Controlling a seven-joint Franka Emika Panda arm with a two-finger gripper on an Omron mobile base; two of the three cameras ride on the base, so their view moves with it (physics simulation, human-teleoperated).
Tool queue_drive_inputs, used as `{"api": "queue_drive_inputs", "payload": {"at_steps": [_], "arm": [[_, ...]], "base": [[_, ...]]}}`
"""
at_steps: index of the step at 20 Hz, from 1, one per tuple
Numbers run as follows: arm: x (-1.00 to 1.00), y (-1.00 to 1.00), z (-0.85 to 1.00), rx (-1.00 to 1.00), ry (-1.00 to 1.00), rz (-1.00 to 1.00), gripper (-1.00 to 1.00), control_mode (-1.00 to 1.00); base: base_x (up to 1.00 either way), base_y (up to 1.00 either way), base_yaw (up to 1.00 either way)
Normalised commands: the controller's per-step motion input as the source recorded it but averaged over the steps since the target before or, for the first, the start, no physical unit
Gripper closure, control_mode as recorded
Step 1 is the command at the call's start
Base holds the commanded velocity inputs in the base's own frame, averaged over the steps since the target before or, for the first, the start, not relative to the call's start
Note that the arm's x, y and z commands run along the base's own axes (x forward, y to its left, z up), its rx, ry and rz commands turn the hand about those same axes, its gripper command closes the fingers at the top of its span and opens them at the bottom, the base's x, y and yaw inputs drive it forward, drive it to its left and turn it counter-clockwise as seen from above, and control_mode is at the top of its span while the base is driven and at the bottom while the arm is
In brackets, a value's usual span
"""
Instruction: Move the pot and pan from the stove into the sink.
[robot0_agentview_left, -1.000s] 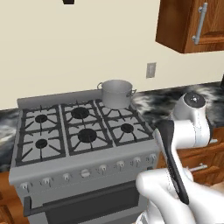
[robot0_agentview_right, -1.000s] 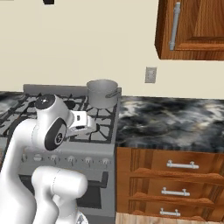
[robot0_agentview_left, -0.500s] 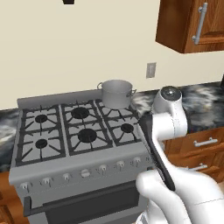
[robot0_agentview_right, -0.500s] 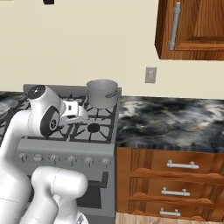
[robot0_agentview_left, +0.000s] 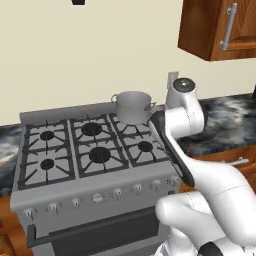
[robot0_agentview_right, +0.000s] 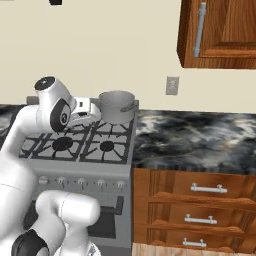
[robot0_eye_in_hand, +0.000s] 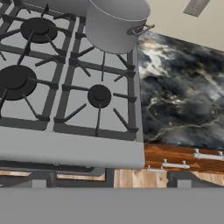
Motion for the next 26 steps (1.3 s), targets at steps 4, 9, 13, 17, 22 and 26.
{"api": "queue_drive_inputs", "payload": {"at_steps": [4, 9, 13, 17, 22, 26], "arm": [[0.47, 0.00, 0.45, 0.00, 0.07, 0.00, -1.00, -1.00], [0.46, 0.10, 0.34, 0.00, 0.05, 0.00, -1.00, -1.00], [0.04, 0.02, 0.10, 0.00, 0.00, 0.03, -1.00, -1.00], [0.06, 0.01, -0.02, 0.00, 0.00, 0.00, -1.00, -1.00], [0.06, 0.00, -0.21, 0.01, 0.00, 0.14, -1.00, -1.00], [0.00, 0.02, -0.18, 0.00, 0.00, 0.12, -1.00, -1.00]], "base": [[0.00, 0.00, 0.00], [0.00, 0.00, 0.00], [0.00, 0.00, 0.00], [0.00, 0.00, 0.00], [0.00, 0.00, 0.00], [0.00, 0.00, 0.00]]}}
